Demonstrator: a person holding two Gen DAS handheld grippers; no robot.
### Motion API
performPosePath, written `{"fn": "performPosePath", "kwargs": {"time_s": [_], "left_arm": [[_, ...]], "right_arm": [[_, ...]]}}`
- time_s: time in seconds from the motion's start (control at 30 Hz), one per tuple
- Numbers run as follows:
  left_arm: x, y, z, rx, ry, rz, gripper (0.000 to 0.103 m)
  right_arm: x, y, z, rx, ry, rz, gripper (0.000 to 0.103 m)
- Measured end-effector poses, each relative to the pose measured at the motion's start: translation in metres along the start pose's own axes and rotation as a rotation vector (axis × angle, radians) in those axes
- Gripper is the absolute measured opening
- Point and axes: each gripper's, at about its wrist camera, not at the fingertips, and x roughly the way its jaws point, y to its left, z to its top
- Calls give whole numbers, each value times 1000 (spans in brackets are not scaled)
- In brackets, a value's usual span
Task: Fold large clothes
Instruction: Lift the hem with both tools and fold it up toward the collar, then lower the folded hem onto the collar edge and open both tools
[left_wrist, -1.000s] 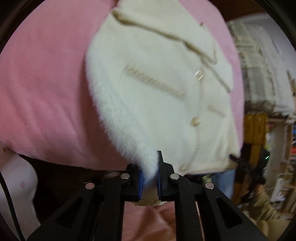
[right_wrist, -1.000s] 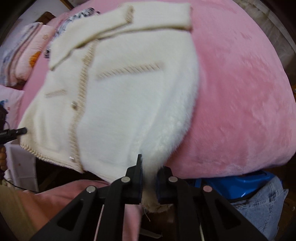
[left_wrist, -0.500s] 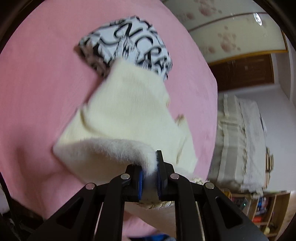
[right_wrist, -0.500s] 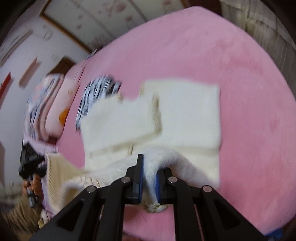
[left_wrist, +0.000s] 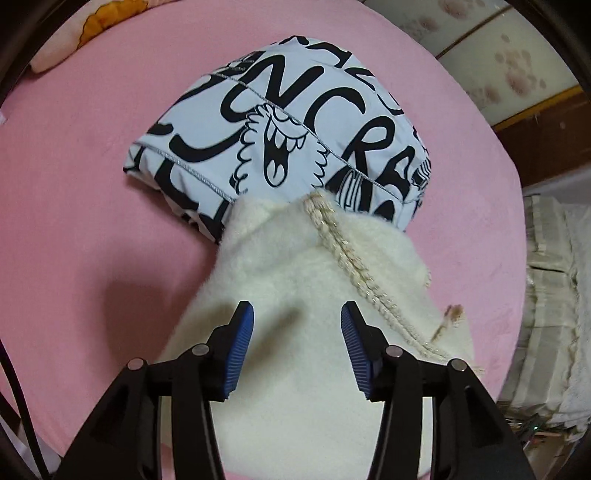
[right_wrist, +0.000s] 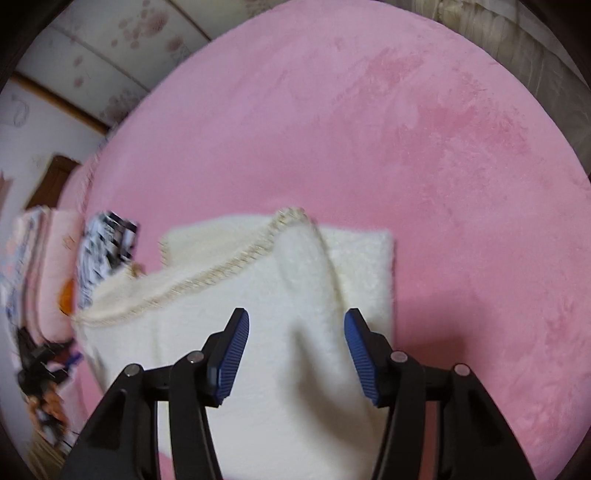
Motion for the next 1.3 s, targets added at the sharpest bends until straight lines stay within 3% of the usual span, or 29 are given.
{"fn": "performPosePath", "kwargs": {"time_s": [0.2,0.43,0.6,0.77,0.8,0.83,0.87,0.93,0.97,1.0,1.07,1.1,1.17,1.3], "left_arm": [[6,-15,4,226,-52,137,48],[23,-53,7,638,-138,309,48],[47,-76,6,886,-119,377,48],[57,-81,4,1025,-156,378,48],[59,-83,4,1047,-177,365,43],[59,-85,3,1064,-185,351,35],[61,-87,2,1077,-184,343,14],[66,-93,-2,1100,-197,378,13],[67,-96,-6,1114,-211,393,12],[69,-99,-10,1126,-231,414,11],[64,-99,-13,1115,-275,451,10],[61,-99,-12,1089,-289,452,10],[39,-92,8,931,-309,412,10],[13,-71,43,686,-263,301,10]], "right_arm": [[19,8,-2,-133,11,-60,54],[34,26,17,-192,-2,-90,54],[47,45,28,-284,-18,-138,54],[63,57,31,-370,-15,-200,55],[66,59,31,-384,-25,-212,55],[68,60,31,-393,-37,-216,55],[71,61,31,-400,-48,-224,55],[75,64,29,-412,-60,-244,43],[78,66,27,-430,-60,-265,20],[80,69,24,-453,-60,-295,10],[76,73,18,-474,-92,-321,9],[71,73,17,-468,-108,-327,8],[51,69,20,-405,-156,-295,7],[18,52,30,-242,-220,-209,7]]}}
